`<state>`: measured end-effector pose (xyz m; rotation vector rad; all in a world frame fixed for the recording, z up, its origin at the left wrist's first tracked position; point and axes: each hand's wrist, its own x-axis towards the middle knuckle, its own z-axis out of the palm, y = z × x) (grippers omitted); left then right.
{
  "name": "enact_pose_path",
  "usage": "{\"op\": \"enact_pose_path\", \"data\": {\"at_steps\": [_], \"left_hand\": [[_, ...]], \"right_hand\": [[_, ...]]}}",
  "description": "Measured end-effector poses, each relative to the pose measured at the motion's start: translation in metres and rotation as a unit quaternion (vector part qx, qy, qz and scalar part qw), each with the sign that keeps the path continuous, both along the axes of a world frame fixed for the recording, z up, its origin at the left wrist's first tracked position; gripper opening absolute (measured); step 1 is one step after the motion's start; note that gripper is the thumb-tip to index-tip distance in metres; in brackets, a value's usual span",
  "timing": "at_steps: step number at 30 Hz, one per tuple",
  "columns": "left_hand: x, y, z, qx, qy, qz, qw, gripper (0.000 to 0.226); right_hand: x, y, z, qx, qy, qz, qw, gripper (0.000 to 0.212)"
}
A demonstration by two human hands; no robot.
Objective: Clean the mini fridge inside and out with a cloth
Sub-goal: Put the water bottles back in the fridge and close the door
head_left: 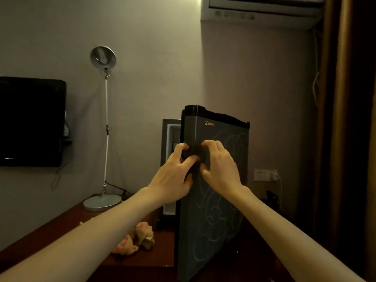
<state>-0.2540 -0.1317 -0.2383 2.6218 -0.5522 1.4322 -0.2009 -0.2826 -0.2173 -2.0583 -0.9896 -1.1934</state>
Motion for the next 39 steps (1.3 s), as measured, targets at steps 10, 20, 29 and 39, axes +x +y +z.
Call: {"op": "enact_pose_path", "data": {"at_steps": [10, 20, 29, 39], "left_hand": [[0.042, 0.056, -0.008, -0.033, -0.025, 0.029, 0.999, 0.039], [0.096, 0.117, -0.020, -0.045, -0.026, 0.024, 0.998, 0.035], [0.141, 0.146, -0.044, 0.002, 0.015, 0.107, 0.994, 0.050], [0.207, 0.161, -0.049, -0.025, 0.055, 0.188, 0.980, 0.066]], "right_hand": [[0.066, 0.028, -0.007, -0.041, -0.001, -0.059, 0.997, 0.058], [0.126, 0.067, -0.020, -0.104, 0.004, -0.095, 0.990, 0.065], [0.169, 0.099, -0.042, -0.143, 0.026, -0.155, 0.977, 0.068], [0.213, 0.124, -0.054, -0.159, 0.083, -0.190, 0.965, 0.093]]}}
